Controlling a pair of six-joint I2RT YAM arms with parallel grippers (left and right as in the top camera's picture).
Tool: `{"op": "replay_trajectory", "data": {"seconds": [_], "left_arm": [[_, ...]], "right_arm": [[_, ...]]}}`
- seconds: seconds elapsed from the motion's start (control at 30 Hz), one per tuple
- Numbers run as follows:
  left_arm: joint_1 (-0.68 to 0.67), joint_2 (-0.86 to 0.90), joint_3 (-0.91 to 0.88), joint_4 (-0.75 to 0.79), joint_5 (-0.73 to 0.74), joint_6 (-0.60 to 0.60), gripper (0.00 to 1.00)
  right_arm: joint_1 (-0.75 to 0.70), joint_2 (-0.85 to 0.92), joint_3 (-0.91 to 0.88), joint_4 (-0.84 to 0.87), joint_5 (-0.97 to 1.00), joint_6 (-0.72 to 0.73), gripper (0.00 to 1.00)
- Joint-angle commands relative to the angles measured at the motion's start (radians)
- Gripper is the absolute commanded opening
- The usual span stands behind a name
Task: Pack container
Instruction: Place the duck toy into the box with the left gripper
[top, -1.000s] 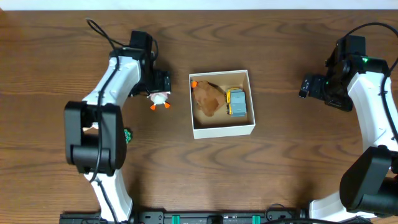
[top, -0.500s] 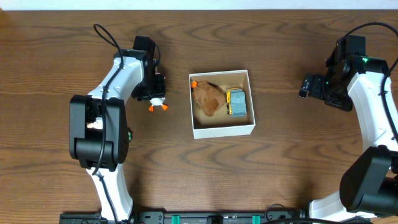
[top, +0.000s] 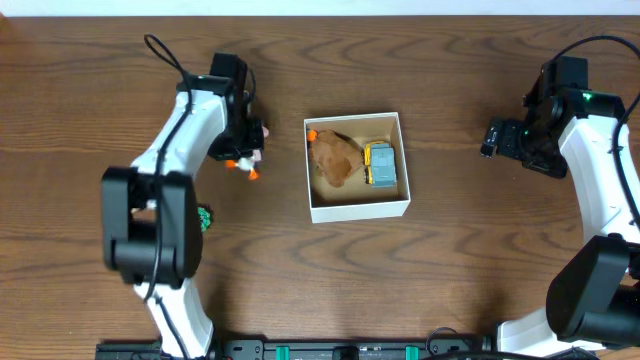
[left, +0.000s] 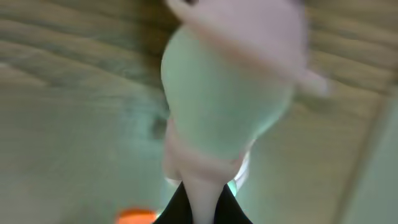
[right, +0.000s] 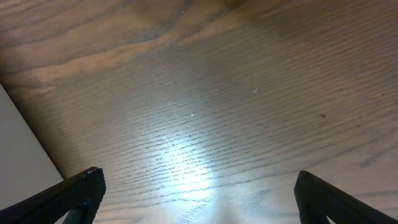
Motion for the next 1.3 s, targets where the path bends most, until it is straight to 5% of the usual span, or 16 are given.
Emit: {"op": "replay_trajectory", "data": {"seconds": [0.0, 0.27, 0.73, 0.77, 0.83, 0.9, 1.1, 1.27], "left_arm": [[-0.051, -0.177, 0.013, -0.021, -0.009, 0.107, 0.06], [-0.275, -0.394, 0.013, -0.035, -0.009, 0.351, 0.06], [-0.497, -0.243, -0.021, -0.043, -0.008, 0.371, 0.06], [-0.500, -0.233, -0.020, -0.046, -0.008, 0.371, 0.12], [-0.507, -0.228, -0.020, -0.050, -0.008, 0.371, 0.47], [-0.512, -0.235, -0.020, -0.048, -0.008, 0.371, 0.95], [-0.511, -0.268, -0.020, -0.053, -0.011, 0.370, 0.98], [-0.496, -0.355, -0.020, -0.073, -0.210, 0.225, 0.98]], "right_arm": [[-0.003, 0.002, -0.005, 0.002, -0.007, -0.004, 0.99], [-0.003, 0.002, -0.005, 0.014, -0.007, -0.004, 0.99], [-0.003, 0.002, -0.005, 0.015, -0.007, -0.004, 0.99], [-0.003, 0.002, -0.005, 0.015, -0.007, -0.004, 0.99], [-0.003, 0.002, -0.005, 0.016, -0.007, -0.005, 0.99], [-0.003, 0.002, -0.005, 0.016, -0.007, -0.004, 0.99], [-0.003, 0.002, -0.005, 0.016, -0.006, -0.007, 0.99], [-0.003, 0.002, -0.005, 0.016, -0.006, -0.011, 0.99]]}}
